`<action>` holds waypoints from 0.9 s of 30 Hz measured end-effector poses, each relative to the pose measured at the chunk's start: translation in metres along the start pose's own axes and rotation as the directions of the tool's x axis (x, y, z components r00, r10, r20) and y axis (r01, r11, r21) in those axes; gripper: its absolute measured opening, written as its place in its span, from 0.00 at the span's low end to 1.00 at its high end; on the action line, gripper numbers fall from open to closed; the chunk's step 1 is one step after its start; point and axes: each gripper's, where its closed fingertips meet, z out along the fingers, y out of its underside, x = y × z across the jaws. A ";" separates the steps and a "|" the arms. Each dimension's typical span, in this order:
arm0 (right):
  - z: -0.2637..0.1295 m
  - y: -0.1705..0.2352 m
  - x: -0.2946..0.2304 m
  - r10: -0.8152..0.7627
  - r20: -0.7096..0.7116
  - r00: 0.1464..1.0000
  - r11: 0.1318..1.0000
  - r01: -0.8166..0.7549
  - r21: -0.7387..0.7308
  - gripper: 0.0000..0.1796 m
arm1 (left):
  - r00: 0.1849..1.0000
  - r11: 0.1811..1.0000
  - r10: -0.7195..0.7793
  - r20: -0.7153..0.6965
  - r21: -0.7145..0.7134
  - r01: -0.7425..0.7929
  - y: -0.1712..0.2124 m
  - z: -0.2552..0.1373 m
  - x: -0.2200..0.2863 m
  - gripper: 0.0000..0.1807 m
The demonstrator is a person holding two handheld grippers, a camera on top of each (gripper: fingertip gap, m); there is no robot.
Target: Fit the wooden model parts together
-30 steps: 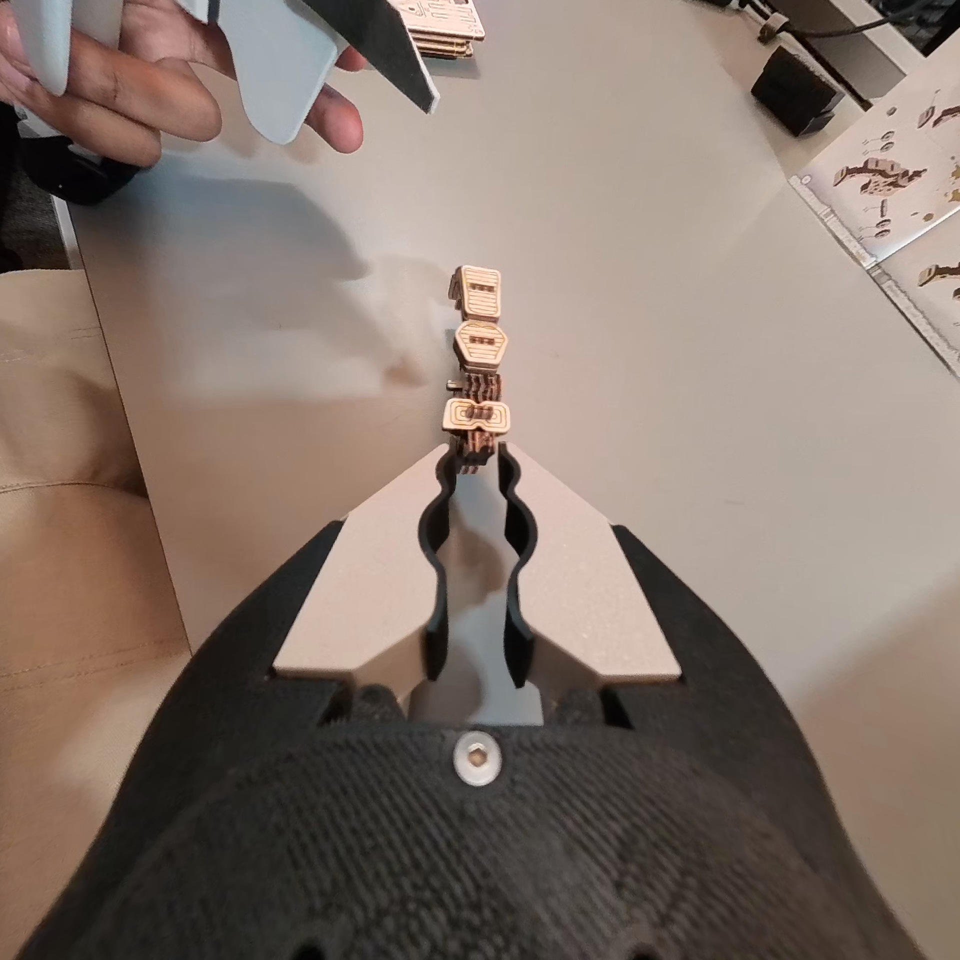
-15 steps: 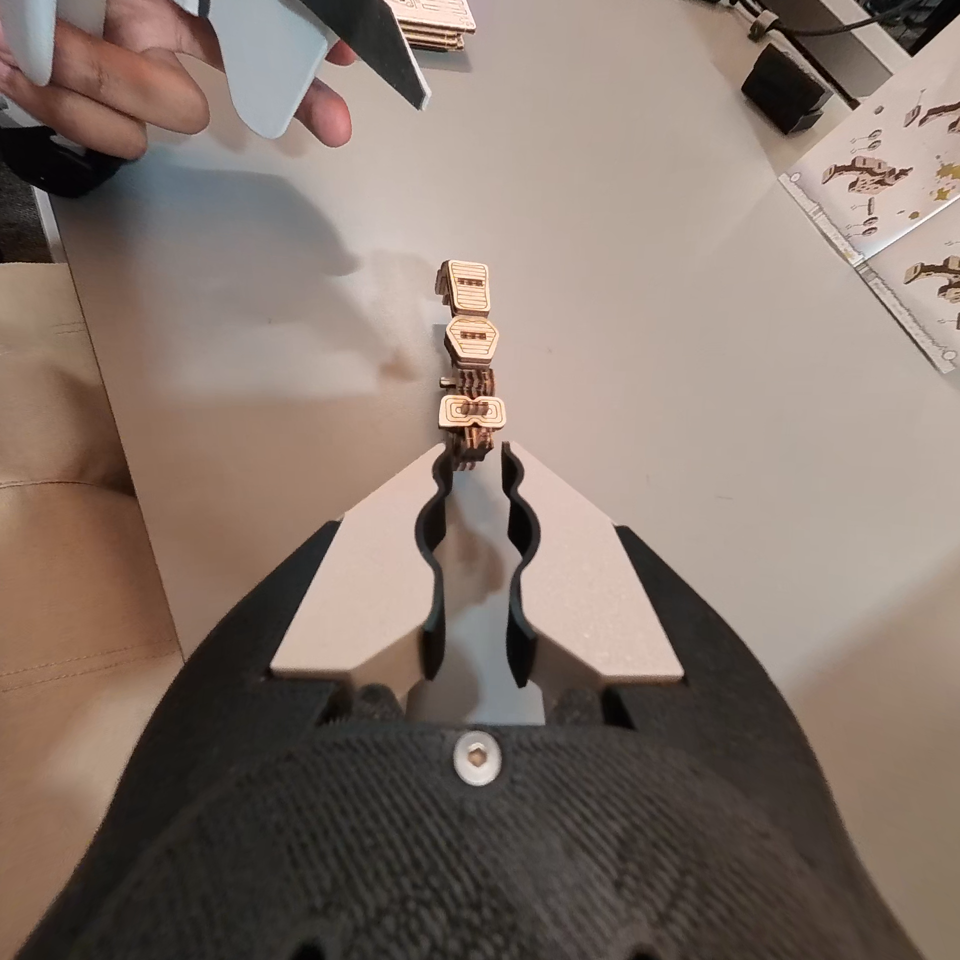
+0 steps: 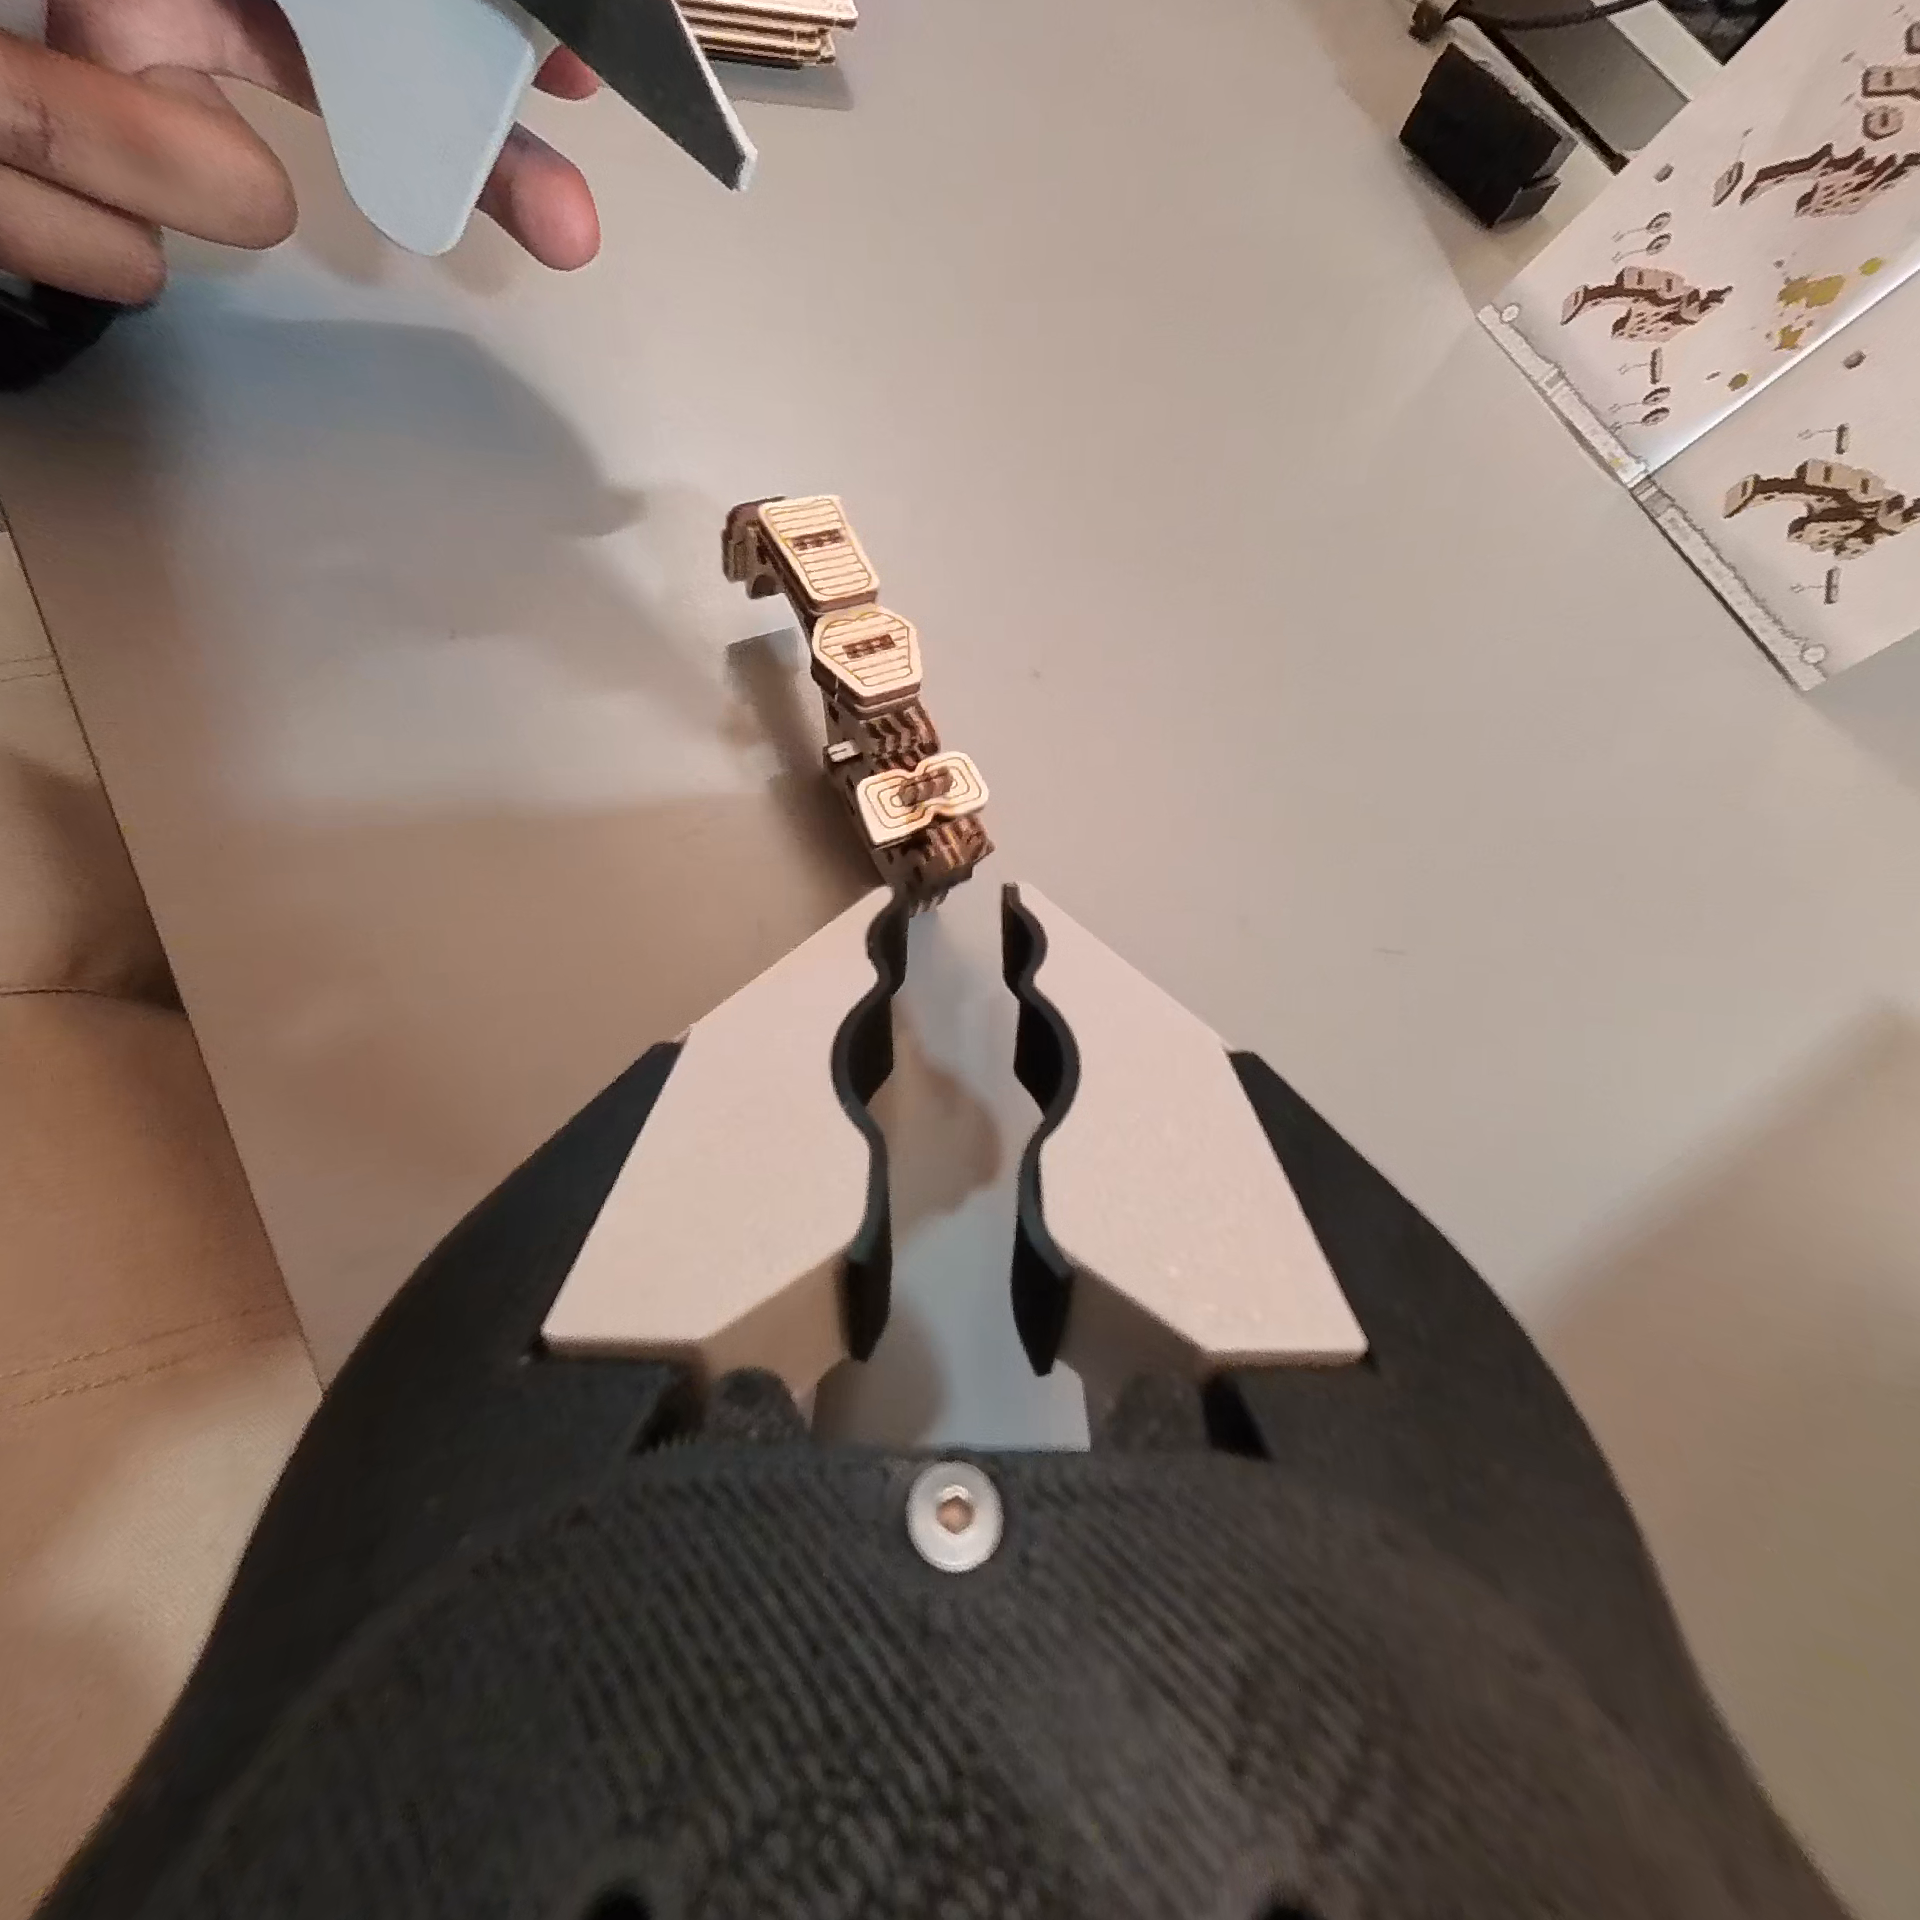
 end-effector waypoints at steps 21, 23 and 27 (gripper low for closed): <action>-0.001 0.003 0.009 0.019 -0.045 0.999 1.000 -0.020 -0.007 0.10 | 1.000 1.000 -0.006 0.002 -0.006 0.006 0.001 0.001 -0.001 0.39; -0.001 0.003 0.010 0.023 -0.051 0.998 1.000 -0.024 -0.010 0.10 | 1.000 1.000 -0.009 0.002 -0.006 0.009 0.001 0.001 -0.001 0.39; -0.004 0.005 0.017 0.050 -0.076 0.996 0.999 -0.050 -0.008 0.10 | 1.000 1.000 -0.020 -0.001 -0.008 0.020 0.002 0.002 0.000 0.38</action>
